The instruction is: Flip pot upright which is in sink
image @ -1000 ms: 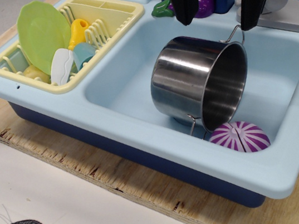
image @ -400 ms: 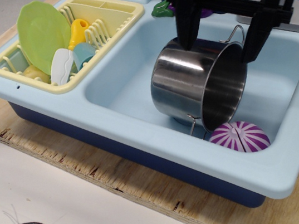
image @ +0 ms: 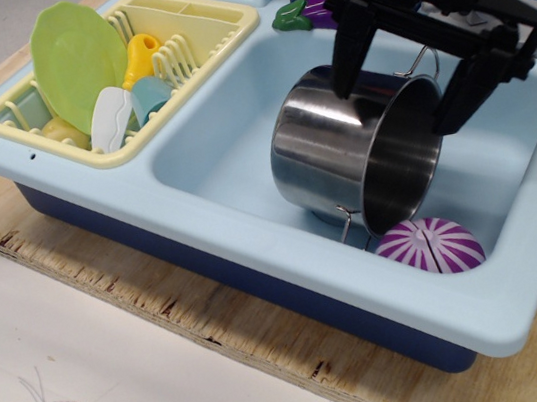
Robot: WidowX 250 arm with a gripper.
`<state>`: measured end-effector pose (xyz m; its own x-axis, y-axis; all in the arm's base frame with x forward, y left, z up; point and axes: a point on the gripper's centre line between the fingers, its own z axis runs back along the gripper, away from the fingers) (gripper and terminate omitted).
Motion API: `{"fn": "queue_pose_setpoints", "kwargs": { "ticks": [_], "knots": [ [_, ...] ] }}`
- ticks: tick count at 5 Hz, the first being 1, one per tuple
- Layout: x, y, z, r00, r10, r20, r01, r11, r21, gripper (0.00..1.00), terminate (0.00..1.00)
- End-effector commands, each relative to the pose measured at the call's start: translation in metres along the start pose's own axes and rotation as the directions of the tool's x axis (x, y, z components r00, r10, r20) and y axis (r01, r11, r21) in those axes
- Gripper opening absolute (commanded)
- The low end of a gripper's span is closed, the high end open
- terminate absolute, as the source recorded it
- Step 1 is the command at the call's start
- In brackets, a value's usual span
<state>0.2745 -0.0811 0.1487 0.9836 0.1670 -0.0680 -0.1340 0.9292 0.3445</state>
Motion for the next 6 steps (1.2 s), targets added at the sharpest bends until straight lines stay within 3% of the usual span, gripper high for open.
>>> {"fn": "queue_pose_setpoints", "kwargs": {
  "ticks": [1,3,4,5,6],
  "knots": [
    [0.007,-0.004,0.005,0.999,0.008,0.045,-0.010,0.998,0.060,1.00,0.00],
    [0.017,0.006,-0.013,0.999,0.008,0.047,-0.011,0.997,0.082,1.00,0.00],
    [0.021,0.019,-0.015,0.997,0.011,0.073,-0.015,0.998,0.059,1.00,0.00],
    [0.022,0.026,-0.019,0.996,0.015,0.085,-0.019,0.999,0.037,0.00,0.00],
    [0.019,0.034,-0.025,0.997,0.027,0.069,-0.024,0.999,-0.042,0.00,0.00]
  ]
}}
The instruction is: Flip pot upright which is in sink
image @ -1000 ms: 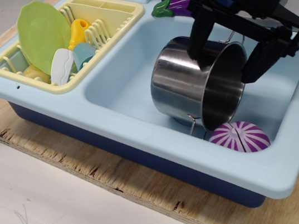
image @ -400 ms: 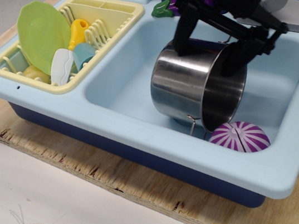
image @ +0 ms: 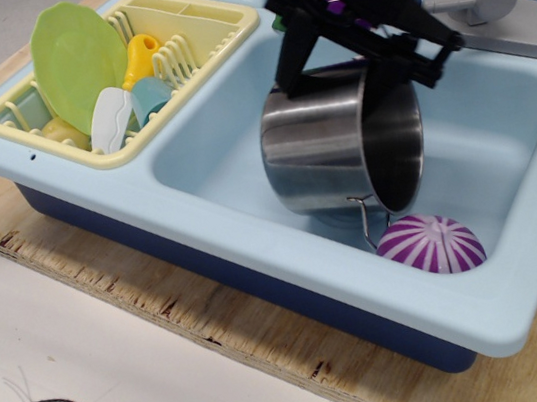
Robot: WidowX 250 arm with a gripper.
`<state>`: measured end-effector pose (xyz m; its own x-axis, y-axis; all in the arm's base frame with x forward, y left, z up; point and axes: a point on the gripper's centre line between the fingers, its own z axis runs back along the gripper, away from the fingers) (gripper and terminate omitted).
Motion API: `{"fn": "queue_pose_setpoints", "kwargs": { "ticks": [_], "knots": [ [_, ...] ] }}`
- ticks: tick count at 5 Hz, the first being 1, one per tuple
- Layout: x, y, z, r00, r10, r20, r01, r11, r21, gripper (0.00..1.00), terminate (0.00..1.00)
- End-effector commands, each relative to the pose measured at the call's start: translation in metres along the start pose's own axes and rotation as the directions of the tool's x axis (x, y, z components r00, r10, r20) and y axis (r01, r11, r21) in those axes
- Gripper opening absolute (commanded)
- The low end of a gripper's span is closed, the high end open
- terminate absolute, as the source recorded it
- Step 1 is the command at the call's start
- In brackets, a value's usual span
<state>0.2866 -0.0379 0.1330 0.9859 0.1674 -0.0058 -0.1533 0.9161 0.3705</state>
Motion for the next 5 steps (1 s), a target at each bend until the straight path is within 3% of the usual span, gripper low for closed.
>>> {"fn": "queue_pose_setpoints", "kwargs": {
  "ticks": [1,3,4,5],
  "knots": [
    [-0.004,0.013,0.006,0.999,0.052,-0.007,-0.053,0.988,-0.142,0.00,0.00],
    [-0.001,0.036,0.014,0.992,0.115,0.053,-0.091,0.939,-0.332,0.00,0.00],
    [-0.002,0.042,0.004,0.990,0.141,-0.023,-0.138,0.901,-0.411,1.00,0.00],
    [-0.002,0.042,0.004,0.990,0.141,-0.023,-0.138,0.901,-0.411,1.00,0.00]
  ]
}}
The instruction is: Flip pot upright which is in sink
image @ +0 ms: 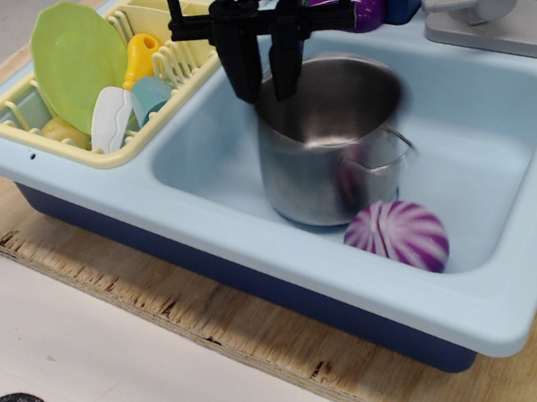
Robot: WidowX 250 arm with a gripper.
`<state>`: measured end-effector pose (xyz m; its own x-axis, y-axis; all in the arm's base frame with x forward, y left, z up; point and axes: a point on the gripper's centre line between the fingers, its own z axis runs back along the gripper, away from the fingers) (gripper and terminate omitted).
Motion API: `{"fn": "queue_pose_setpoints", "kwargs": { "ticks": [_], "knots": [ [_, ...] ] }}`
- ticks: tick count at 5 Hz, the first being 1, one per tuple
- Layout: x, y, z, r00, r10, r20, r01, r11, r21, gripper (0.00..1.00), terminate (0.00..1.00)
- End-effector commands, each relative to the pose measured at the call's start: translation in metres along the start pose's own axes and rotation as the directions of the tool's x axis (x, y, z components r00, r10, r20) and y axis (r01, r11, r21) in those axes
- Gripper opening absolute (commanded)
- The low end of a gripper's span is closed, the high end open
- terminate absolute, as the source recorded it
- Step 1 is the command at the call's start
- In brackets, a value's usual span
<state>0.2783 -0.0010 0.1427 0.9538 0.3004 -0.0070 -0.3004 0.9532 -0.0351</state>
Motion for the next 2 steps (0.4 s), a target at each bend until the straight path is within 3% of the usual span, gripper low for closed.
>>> {"fn": "queue_pose_setpoints", "kwargs": {
  "ticks": [1,2],
  "knots": [
    [0.0001,-0.0013,0.0097,0.999,0.002,0.033,-0.002,1.000,-0.012,1.00,0.00],
    [0.0001,-0.0013,0.0097,0.999,0.002,0.033,-0.002,1.000,-0.012,1.00,1.00]
  ]
}}
